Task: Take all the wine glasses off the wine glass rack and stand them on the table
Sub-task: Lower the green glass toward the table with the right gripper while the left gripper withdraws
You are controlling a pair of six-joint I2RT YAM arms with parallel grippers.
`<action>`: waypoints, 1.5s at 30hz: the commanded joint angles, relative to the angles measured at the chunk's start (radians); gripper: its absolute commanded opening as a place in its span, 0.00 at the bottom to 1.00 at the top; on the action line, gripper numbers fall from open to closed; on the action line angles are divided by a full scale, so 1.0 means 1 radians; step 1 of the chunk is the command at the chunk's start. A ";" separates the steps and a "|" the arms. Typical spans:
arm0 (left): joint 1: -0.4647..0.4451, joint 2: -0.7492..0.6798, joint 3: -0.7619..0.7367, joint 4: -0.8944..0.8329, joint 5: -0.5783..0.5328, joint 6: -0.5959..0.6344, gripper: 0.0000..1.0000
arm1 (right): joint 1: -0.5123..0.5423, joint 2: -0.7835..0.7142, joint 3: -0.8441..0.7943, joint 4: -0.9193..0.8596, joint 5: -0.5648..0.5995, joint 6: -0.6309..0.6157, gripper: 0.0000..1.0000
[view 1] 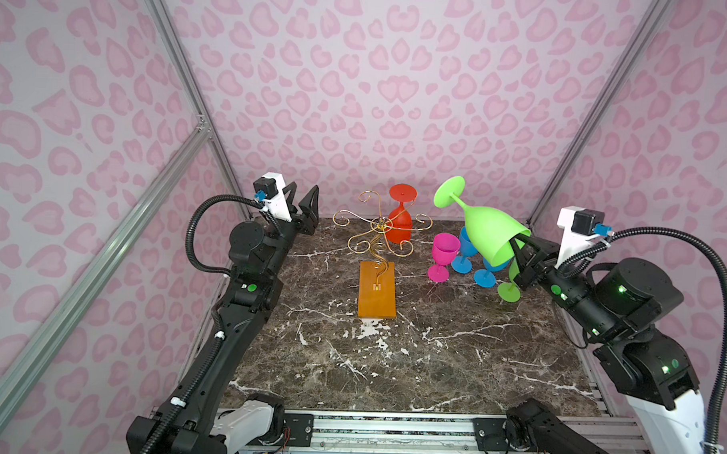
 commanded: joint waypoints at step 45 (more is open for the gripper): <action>0.140 -0.180 -0.319 0.050 -0.021 0.051 0.98 | -0.194 0.583 -0.094 -0.414 0.029 -0.121 0.00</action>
